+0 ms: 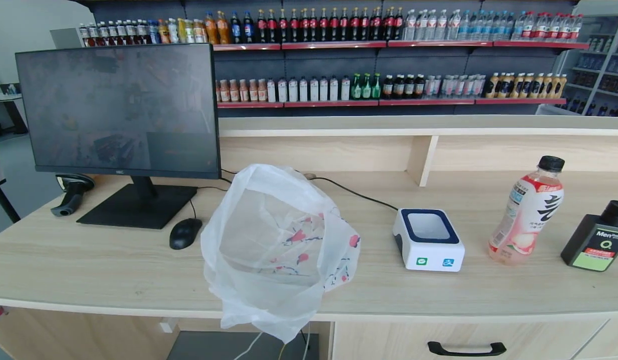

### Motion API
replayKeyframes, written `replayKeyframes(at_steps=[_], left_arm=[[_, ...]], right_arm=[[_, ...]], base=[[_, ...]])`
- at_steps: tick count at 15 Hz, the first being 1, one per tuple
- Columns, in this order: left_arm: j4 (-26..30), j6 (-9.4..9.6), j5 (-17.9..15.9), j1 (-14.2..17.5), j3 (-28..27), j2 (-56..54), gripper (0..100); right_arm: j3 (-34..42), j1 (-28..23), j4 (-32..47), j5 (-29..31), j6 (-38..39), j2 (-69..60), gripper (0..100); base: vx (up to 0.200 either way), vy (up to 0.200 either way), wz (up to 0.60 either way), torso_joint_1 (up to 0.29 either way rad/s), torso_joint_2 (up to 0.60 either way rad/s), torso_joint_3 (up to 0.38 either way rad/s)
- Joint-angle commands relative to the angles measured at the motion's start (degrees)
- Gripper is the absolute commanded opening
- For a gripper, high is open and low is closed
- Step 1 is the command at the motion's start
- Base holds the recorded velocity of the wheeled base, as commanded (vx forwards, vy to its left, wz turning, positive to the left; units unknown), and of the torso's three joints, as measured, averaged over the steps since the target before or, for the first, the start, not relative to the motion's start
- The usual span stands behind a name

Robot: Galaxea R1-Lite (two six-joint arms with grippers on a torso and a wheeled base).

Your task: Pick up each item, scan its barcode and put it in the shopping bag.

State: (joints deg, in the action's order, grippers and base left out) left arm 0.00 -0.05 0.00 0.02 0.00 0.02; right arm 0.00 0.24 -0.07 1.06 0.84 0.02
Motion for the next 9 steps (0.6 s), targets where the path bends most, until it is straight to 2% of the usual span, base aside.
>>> replayKeyframes(at_steps=[1, 9], left_arm=[[0.00, -0.04, 0.00, -0.02, 0.00, -0.02, 100], [0.00, -0.04, 0.00, -0.02, 0.00, -0.02, 100]], right_arm=[[0.00, 0.02, -0.01, -0.01, 0.13, -0.02, 100], [0.00, 0.02, -0.37, -0.27, -0.67, -0.02, 100]], base=[[0.000, 0.000, 0.00, 0.000, 0.00, 0.000], [0.000, 0.000, 0.00, 0.000, 0.00, 0.000]])
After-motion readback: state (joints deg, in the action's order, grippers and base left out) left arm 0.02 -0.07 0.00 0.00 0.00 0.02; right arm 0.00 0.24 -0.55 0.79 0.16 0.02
